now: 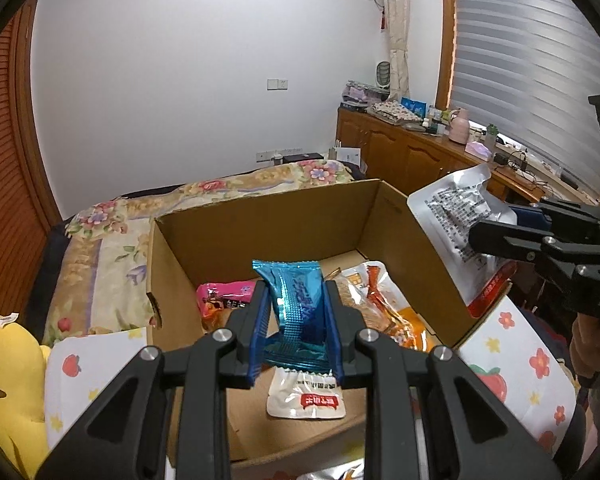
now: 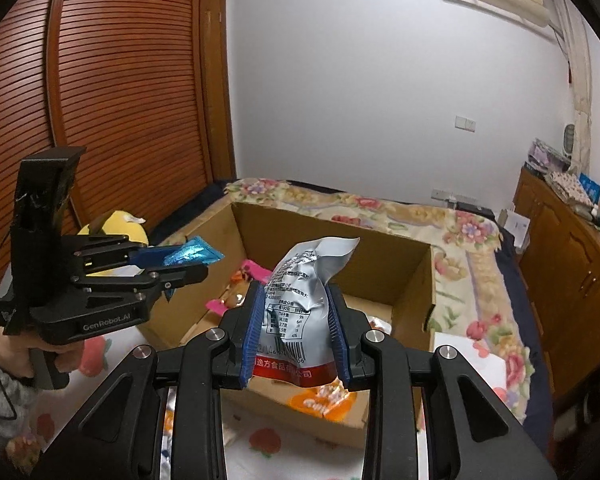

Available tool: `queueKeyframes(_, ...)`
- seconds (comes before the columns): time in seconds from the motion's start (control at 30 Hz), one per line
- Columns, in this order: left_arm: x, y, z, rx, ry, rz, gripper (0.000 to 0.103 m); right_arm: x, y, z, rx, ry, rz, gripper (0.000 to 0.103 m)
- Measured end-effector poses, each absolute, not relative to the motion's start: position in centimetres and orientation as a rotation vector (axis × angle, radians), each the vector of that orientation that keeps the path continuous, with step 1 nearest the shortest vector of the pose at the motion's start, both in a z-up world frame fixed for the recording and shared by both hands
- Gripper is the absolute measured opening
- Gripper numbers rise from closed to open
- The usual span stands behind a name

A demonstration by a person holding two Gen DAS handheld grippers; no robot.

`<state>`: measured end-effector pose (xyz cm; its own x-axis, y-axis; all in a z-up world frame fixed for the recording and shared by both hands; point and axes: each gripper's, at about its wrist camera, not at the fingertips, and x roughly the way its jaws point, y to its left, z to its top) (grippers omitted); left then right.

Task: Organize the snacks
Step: 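Carry both packets over the box and open both tools to drop them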

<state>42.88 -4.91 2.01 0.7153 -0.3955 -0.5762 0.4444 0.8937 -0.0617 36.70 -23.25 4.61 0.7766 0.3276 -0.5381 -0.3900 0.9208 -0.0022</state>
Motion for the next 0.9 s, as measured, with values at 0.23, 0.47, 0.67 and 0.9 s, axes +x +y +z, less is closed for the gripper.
queueKeyframes(0.23,44.0,-6.0,0.6,0.09,0.66,-0.455,0.024,39.2,-23.2,2.7,-0.09,0.604,0.37,0.03)
queueKeyframes(0.47,44.3,-6.7,-0.7,0.128,0.698,-0.45,0.024,41.3,-22.1,0.3,-0.092,0.667,0.366,0.03)
queueKeyframes(0.67,44.1,-7.3,-1.1,0.152,0.714,-0.446,0.025,42.3,-21.4,-2.2,-0.101,0.734,0.357,0.03)
queueKeyframes(0.9,43.5,-6.6,-1.1,0.133,0.715,-0.447,0.037,42.9,-21.1,-3.8,-0.098,0.801,0.347,0.03)
